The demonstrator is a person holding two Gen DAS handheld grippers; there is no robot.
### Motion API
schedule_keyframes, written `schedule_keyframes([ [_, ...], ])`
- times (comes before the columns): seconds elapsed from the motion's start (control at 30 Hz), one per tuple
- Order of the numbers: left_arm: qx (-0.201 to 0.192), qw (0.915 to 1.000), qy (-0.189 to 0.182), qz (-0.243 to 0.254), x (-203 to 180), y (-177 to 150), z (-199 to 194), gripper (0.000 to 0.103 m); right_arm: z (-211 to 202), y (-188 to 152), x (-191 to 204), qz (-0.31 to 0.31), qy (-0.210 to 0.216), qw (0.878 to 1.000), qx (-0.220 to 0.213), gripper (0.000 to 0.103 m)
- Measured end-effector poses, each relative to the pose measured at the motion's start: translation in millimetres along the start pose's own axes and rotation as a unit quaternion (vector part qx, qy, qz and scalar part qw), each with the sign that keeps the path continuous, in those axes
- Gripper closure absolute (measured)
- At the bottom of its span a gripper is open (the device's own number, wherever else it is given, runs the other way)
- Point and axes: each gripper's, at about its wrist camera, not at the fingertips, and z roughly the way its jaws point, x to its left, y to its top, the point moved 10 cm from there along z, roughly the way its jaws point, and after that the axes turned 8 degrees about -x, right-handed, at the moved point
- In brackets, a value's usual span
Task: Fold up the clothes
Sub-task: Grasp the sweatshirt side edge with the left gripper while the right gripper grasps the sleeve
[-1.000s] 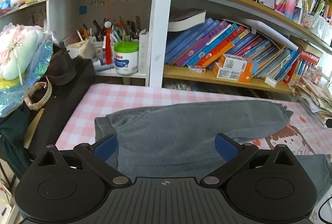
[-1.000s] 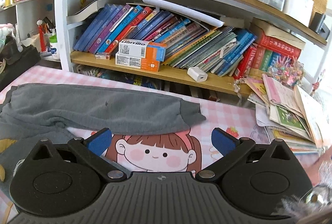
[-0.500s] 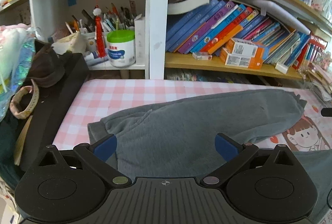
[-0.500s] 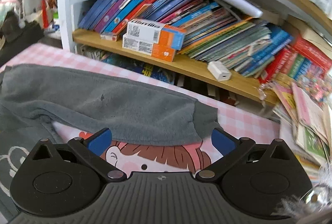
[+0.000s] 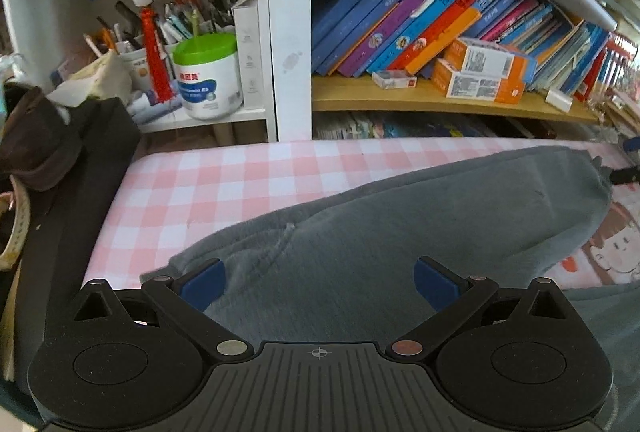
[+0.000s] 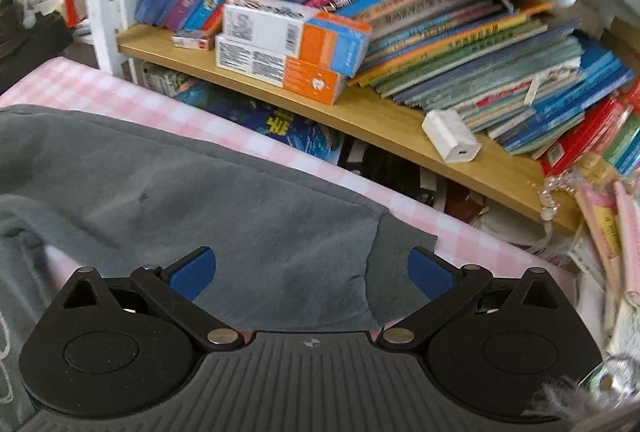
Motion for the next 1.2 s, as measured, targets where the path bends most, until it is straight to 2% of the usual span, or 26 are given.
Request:
schedule_keyframes([
  [0.2,0.006,1.0,0.001,-0.007,19,8,24,0.001,23,7,-21,0.003,-0.009,1.0,0.006,0.004],
  [0.43,-0.014,0.9999,0.001,0.0,35,21,43,0.003,47,15,-34,0.011,-0.008,1.0,0.011,0.02],
  [0.63,-0.006,0.9996,-0.017,0.022,36,27,65,0.015,70,19,-33,-0.01,0.0,1.0,0.025,0.027],
  [0.8,0.014,0.9991,-0.03,0.028,38,22,80,0.02,82,22,-32,-0.03,0.01,0.999,0.029,0.03],
  [1.2,0.041,0.998,-0.046,0.008,45,7,99,0.025,95,6,-39,-0.008,0.028,0.998,0.055,0.033],
])
